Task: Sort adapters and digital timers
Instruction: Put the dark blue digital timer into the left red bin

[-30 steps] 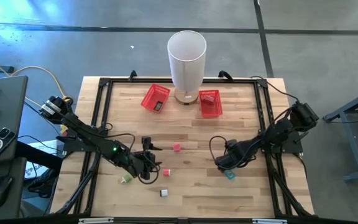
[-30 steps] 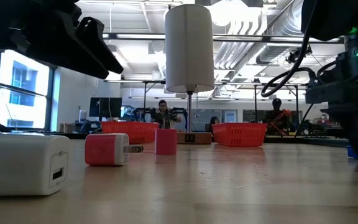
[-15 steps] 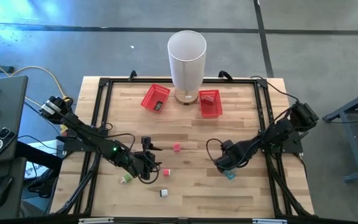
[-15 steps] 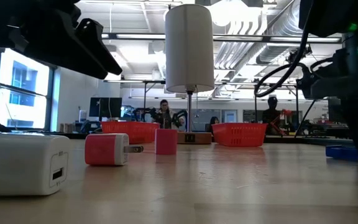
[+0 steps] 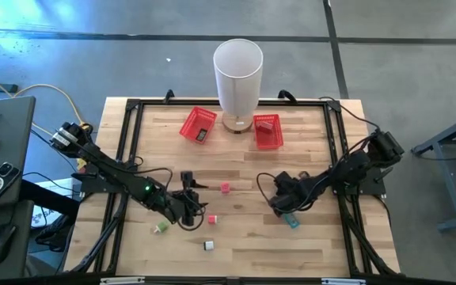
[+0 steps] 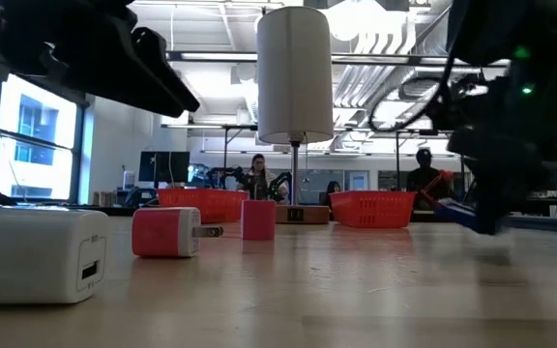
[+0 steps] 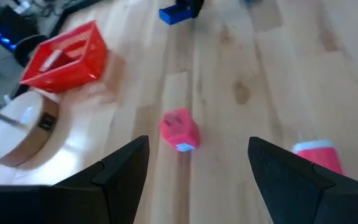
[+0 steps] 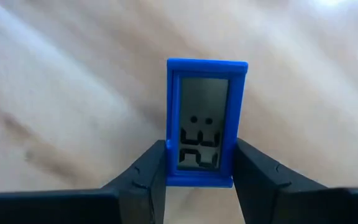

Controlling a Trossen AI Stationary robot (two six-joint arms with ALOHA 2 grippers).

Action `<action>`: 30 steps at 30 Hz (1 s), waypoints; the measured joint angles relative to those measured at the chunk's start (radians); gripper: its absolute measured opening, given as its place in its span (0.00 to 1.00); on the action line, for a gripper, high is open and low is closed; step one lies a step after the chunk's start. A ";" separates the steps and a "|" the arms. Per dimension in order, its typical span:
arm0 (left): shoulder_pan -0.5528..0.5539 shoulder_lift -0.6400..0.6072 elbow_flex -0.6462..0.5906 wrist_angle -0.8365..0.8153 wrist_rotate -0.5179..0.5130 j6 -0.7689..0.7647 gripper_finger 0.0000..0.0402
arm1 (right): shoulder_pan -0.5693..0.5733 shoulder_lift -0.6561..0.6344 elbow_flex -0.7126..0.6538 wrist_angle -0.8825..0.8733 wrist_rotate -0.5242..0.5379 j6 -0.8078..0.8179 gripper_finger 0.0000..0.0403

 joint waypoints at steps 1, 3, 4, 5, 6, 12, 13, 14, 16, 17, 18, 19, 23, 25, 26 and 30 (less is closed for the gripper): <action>0.000 -0.005 0.000 0.005 -0.015 0.001 0.66 | -0.004 -0.001 0.005 0.006 0.021 -0.049 0.32; 0.000 -0.016 0.000 0.049 -0.054 0.030 0.66 | -0.015 -0.001 0.018 0.027 0.049 -0.150 0.32; -0.002 -0.026 0.000 0.070 -0.074 0.050 0.66 | -0.020 -0.001 0.027 0.038 0.066 -0.200 0.32; -0.007 -0.033 0.000 0.092 -0.092 0.070 0.66 | -0.026 -0.001 0.037 0.047 0.083 -0.247 0.32; -0.011 -0.038 0.000 0.122 -0.106 0.088 0.66 | -0.031 -0.002 0.048 0.055 0.107 -0.292 0.32; -0.014 -0.054 0.001 0.291 -0.130 0.218 0.66 | -0.049 -0.003 0.136 0.055 0.210 -0.499 0.32; -0.014 -0.054 0.001 0.311 -0.131 0.246 0.66 | -0.049 -0.007 0.150 0.054 0.221 -0.530 0.32; -0.013 -0.054 0.001 0.328 -0.132 0.275 0.66 | -0.049 -0.014 0.165 0.050 0.235 -0.560 0.32; -0.008 -0.054 0.001 0.362 -0.132 0.329 0.66 | -0.049 -0.028 0.191 0.042 0.269 -0.617 0.32; -0.006 -0.054 0.001 0.377 -0.132 0.353 0.66 | -0.049 -0.038 0.199 0.041 0.295 -0.641 0.32; -0.001 -0.054 0.001 0.393 -0.132 0.372 0.66 | -0.048 -0.049 0.206 0.041 0.326 -0.661 0.32; 0.005 -0.054 0.001 0.406 -0.133 0.390 0.66 | -0.048 -0.062 0.212 0.049 0.358 -0.681 0.32; 0.040 -0.054 0.001 0.461 -0.132 0.437 0.66 | -0.045 -0.118 0.224 0.152 0.454 -0.803 0.32; 0.064 -0.054 0.001 0.482 -0.132 0.442 0.66 | -0.044 -0.140 0.224 0.232 0.471 -0.886 0.32; 0.077 -0.054 0.001 0.496 -0.132 0.442 0.66 | -0.044 -0.146 0.224 0.279 0.467 -0.930 0.32; 0.129 -0.054 0.001 0.559 -0.131 0.426 0.66 | -0.044 -0.152 0.224 0.455 0.423 -1.119 0.32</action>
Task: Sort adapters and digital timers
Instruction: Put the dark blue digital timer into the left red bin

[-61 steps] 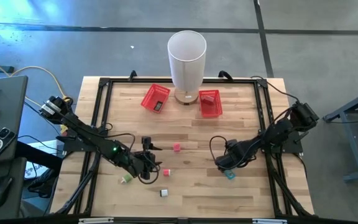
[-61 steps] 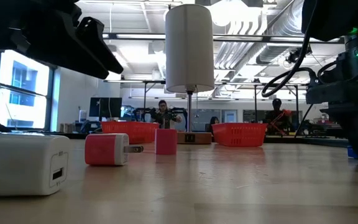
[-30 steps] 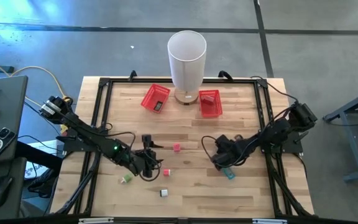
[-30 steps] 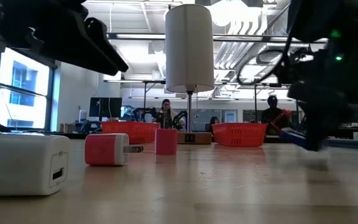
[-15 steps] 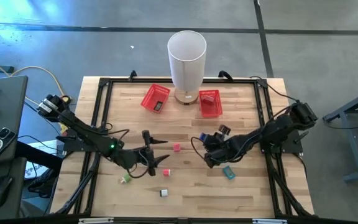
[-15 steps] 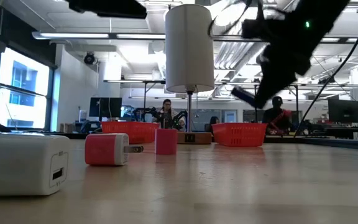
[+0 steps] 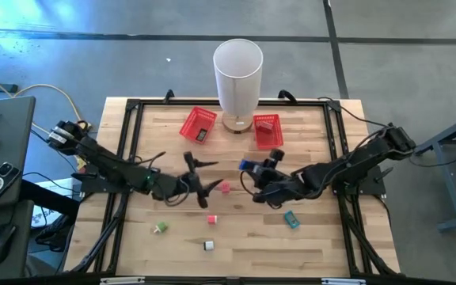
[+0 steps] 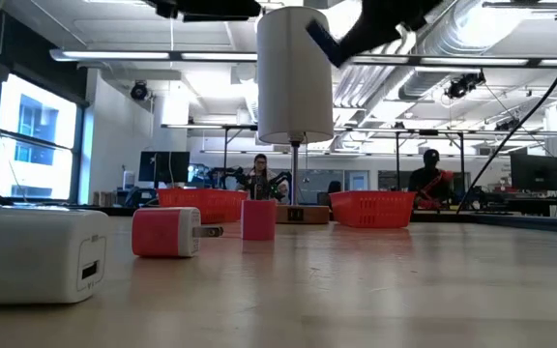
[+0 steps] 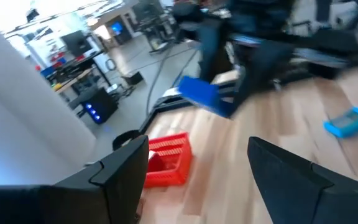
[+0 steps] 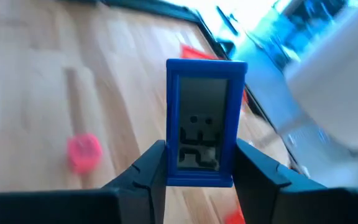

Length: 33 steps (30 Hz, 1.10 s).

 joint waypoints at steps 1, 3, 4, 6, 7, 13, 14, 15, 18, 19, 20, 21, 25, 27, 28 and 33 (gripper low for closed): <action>0.015 0.000 0.000 0.011 0.003 -0.015 0.66 | 0.000 0.000 0.000 0.044 -0.020 -0.045 0.32; 0.043 0.000 0.000 0.019 0.037 -0.066 0.66 | -0.001 0.000 0.000 0.130 -0.059 -0.115 0.32; 0.055 0.000 0.000 0.019 0.069 -0.109 0.66 | -0.004 0.000 0.000 0.167 -0.076 -0.145 0.32; 0.076 0.000 0.000 0.017 0.144 -0.165 0.66 | -0.008 0.000 0.000 0.225 -0.114 -0.196 0.32; 0.085 0.000 0.000 0.018 0.186 -0.174 0.66 | -0.011 0.000 0.000 0.246 -0.130 -0.210 0.32; 0.101 0.000 0.000 0.037 0.241 -0.161 0.66 | -0.012 0.001 0.000 0.293 -0.177 -0.242 0.32; 0.101 0.000 0.000 0.039 0.258 -0.148 0.66 | -0.015 0.001 0.000 0.293 -0.183 -0.241 0.32; 0.101 0.000 0.000 0.043 0.284 -0.138 0.66 | -0.017 0.001 0.000 0.294 -0.193 -0.242 0.32; 0.101 0.000 0.000 0.067 0.372 -0.105 0.66 | -0.025 0.001 0.000 0.298 -0.198 -0.242 0.32; 0.101 0.000 0.000 0.077 0.395 -0.093 0.66 | -0.029 0.001 0.000 0.302 -0.201 -0.244 0.32; 0.101 0.000 0.000 0.086 0.405 -0.083 0.66 | -0.033 0.001 0.000 0.306 -0.211 -0.249 0.32; 0.100 0.000 0.000 0.095 0.408 -0.074 0.66 | -0.037 0.001 0.000 0.312 -0.231 -0.252 0.32; 0.103 0.000 0.000 0.119 0.409 -0.071 0.66 | -0.049 0.001 0.000 0.328 -0.283 -0.253 0.32; 0.109 0.000 0.000 0.126 0.410 -0.073 0.66 | -0.052 0.001 0.000 0.331 -0.291 -0.253 0.32; 0.112 0.002 0.000 0.131 0.409 -0.078 0.66 | -0.052 0.001 0.000 0.335 -0.291 -0.256 0.32; 0.133 0.003 0.000 0.144 0.416 -0.086 0.66 | -0.050 0.003 0.001 0.351 -0.314 -0.283 0.32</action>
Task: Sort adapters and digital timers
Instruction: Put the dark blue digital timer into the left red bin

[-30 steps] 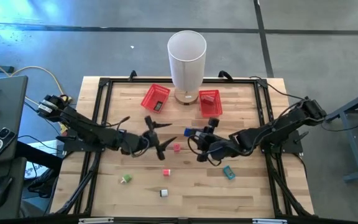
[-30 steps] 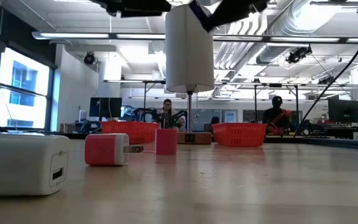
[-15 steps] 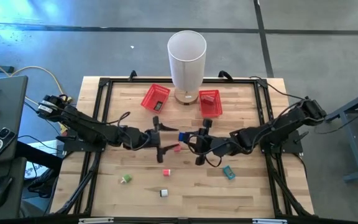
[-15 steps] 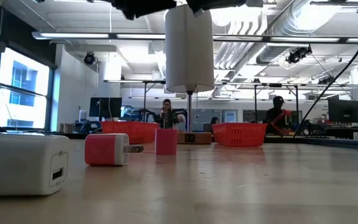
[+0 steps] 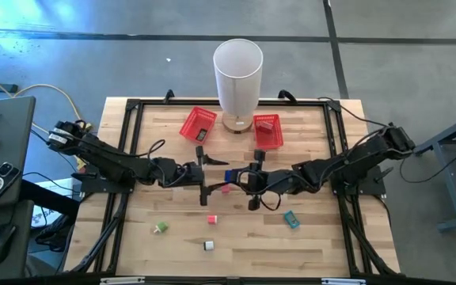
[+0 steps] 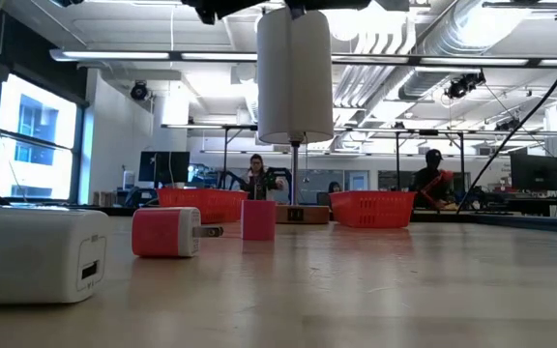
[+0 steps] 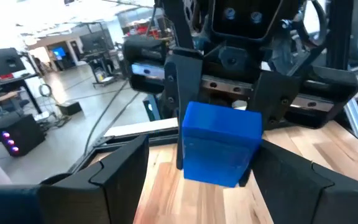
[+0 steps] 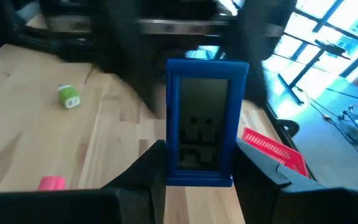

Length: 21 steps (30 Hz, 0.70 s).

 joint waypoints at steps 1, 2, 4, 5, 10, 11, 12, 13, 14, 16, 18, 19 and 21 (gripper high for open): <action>0.003 0.001 0.000 0.001 0.002 -0.003 0.66 | 0.000 0.000 0.000 0.001 -0.014 -0.002 0.32; 0.004 0.001 0.000 0.000 -0.002 -0.003 0.66 | -0.001 0.000 0.000 0.011 -0.033 -0.004 0.32; 0.005 0.001 0.000 0.000 0.002 -0.008 0.66 | -0.001 0.000 0.000 0.017 -0.041 -0.005 0.32; 0.005 0.001 0.000 0.000 0.006 -0.008 0.66 | -0.001 0.000 0.000 0.018 -0.043 -0.008 0.32; 0.006 0.001 0.000 0.008 0.112 -0.008 0.66 | -0.005 0.000 0.000 0.025 -0.066 -0.025 0.32; 0.006 0.001 0.000 0.013 0.129 -0.003 0.66 | -0.006 0.000 0.000 0.025 -0.077 -0.025 0.32; 0.006 0.002 0.000 0.020 0.139 0.006 0.66 | -0.009 0.000 0.000 0.025 -0.088 -0.024 0.32; 0.006 0.004 0.000 0.028 0.140 0.017 0.66 | -0.012 0.000 0.000 0.026 -0.098 -0.023 0.32; 0.006 0.005 0.000 0.030 0.141 0.030 0.66 | -0.013 0.000 0.000 0.027 -0.100 -0.023 0.32; 0.006 0.005 0.000 0.030 0.141 0.049 0.66 | -0.014 0.004 0.000 0.037 -0.098 -0.023 0.32; 0.006 0.005 0.000 0.030 0.141 0.053 0.66 | -0.014 0.007 0.000 0.035 -0.098 -0.024 0.32; 0.006 0.005 0.000 0.029 0.141 0.053 0.66 | -0.014 0.007 0.000 0.035 -0.099 -0.024 0.32; 0.006 0.005 0.000 0.029 0.142 0.054 0.66 | -0.014 0.007 0.000 0.035 -0.098 -0.024 0.32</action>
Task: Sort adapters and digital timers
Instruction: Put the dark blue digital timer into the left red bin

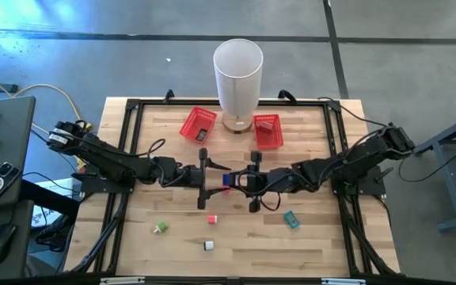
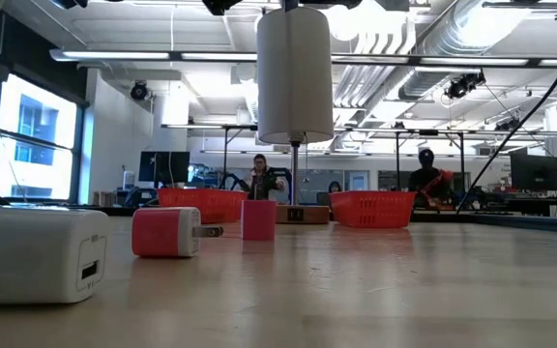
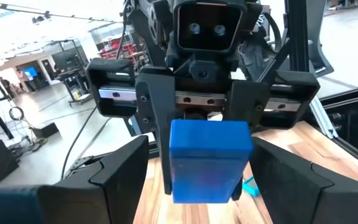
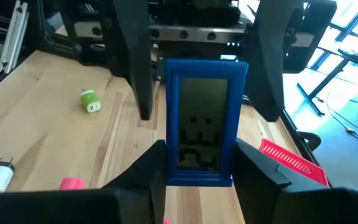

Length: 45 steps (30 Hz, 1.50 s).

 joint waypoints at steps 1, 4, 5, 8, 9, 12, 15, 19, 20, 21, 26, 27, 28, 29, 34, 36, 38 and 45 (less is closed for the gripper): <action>0.000 0.000 0.000 0.000 0.001 0.000 0.66 | 0.000 0.000 0.000 0.000 0.000 0.000 0.32; 0.000 0.000 0.000 0.000 0.002 0.000 0.63 | 0.000 0.000 0.000 -0.002 0.001 0.000 0.32; 0.000 0.000 0.000 -0.001 0.002 0.000 0.62 | 0.000 0.000 0.000 -0.002 0.001 0.000 0.32; 0.000 0.000 0.000 -0.003 0.002 0.000 0.55 | 0.000 0.000 0.000 -0.003 0.002 0.000 0.32; 0.000 0.000 0.000 -0.003 0.002 0.000 0.52 | 0.000 0.000 0.000 -0.003 0.002 0.000 0.32; 0.000 0.000 0.000 -0.012 0.003 -0.015 0.42 | 0.000 0.000 0.000 -0.005 -0.004 0.012 0.32; -0.002 0.000 0.000 -0.024 0.003 -0.037 0.36 | 0.000 0.000 0.000 -0.011 -0.041 0.043 0.32; -0.013 0.000 0.000 -0.039 0.001 -0.027 0.36 | 0.001 0.000 0.000 -0.027 -0.064 0.060 0.50; -0.018 0.000 0.000 -0.040 -0.003 -0.018 0.36 | 0.003 0.000 0.000 -0.034 -0.065 0.068 0.57; -0.023 0.000 0.000 -0.040 -0.007 -0.015 0.36 | 0.004 0.000 0.000 -0.039 -0.072 0.077 0.64; -0.047 -0.024 -0.001 -0.102 -0.107 -0.016 0.36 | 0.018 0.000 0.000 -0.128 -0.072 0.081 0.92; -0.048 -0.036 0.000 -0.129 -0.129 -0.023 0.36 | 0.022 0.000 0.000 -0.148 -0.071 0.081 0.95; -0.048 -0.051 0.000 -0.163 -0.153 -0.036 0.36 | 0.025 0.000 0.000 -0.168 -0.069 0.081 0.97; -0.048 -0.067 0.000 -0.191 -0.171 -0.049 0.36 | 0.026 0.000 0.000 -0.184 -0.067 0.086 0.97; -0.002 -0.164 0.000 -0.352 -0.187 -0.146 0.36 | 0.024 0.000 0.000 -0.228 -0.066 0.149 0.90; 0.040 -0.208 0.000 -0.429 -0.191 -0.181 0.36 | 0.024 0.000 0.000 -0.239 -0.064 0.156 0.88; 0.092 -0.248 0.000 -0.509 -0.201 -0.214 0.36 | 0.024 0.000 0.000 -0.244 -0.065 0.156 0.86; 0.354 -0.309 0.001 -0.767 -0.205 -0.371 0.36 | 0.024 0.000 0.000 -0.245 -0.065 0.156 0.86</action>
